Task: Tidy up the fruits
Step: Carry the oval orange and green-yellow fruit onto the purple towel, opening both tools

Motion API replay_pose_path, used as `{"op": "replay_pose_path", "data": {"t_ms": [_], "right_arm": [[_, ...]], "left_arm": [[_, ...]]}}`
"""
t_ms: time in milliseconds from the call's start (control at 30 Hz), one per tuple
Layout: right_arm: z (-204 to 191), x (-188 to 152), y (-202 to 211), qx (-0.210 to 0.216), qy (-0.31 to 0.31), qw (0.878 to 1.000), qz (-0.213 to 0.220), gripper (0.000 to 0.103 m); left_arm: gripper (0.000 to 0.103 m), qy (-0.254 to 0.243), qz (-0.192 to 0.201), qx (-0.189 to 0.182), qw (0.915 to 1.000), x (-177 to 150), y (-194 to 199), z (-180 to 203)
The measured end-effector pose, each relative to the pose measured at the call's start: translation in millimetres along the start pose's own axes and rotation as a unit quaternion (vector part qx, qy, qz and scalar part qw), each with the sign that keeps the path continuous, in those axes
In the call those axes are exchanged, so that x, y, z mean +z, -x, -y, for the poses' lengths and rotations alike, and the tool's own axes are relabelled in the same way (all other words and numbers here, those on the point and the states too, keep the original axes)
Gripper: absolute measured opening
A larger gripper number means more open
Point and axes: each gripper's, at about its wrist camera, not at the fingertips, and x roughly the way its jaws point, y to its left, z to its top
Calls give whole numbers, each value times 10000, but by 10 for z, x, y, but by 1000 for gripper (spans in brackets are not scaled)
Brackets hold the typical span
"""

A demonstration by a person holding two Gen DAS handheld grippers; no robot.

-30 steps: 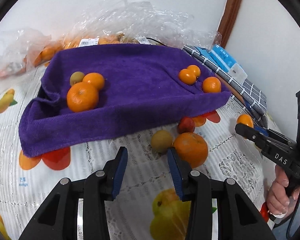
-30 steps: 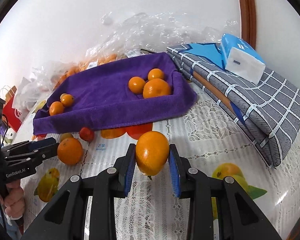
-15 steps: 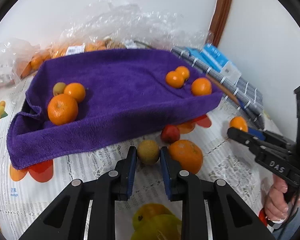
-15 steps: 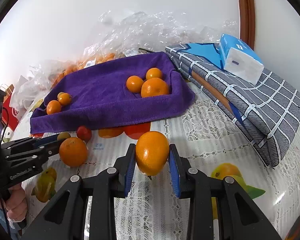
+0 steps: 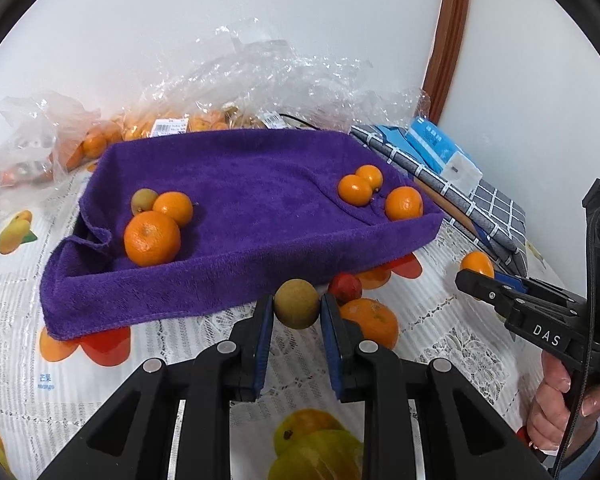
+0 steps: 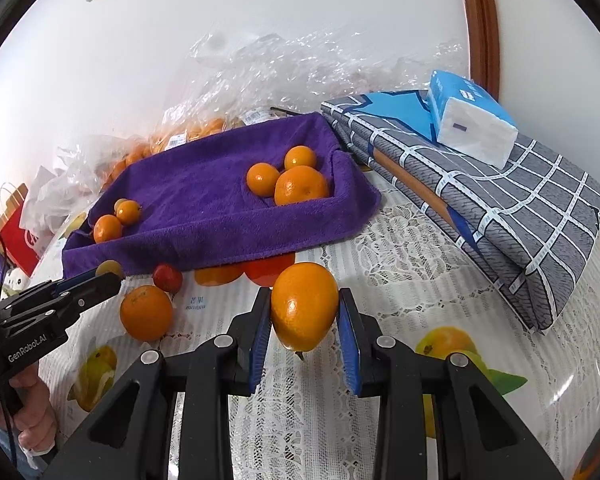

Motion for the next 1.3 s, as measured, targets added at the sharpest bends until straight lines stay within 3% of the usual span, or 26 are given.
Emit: {"op": "replay_pose_path", "data": {"t_ms": [400,700,800,1033,1300], "right_arm": [[-40,-10,71,39,59,9998,161,32],[-40,-14,150,-63,36,9995,316,32],[-64,6,156,-269,121,9993,229,32],[-121,116,405,-219,82,9991,350,32],[-272,412,555,-313,169,9985,414,32]], "left_arm": [[23,105,298,-328,9990,40,177,-25],[23,-29,617,-303,9976,59,315,12],[23,-45,708,-371,9968,64,364,32],[23,39,929,-367,9950,74,500,-3],[23,675,1008,-607,9908,269,709,-311]]}}
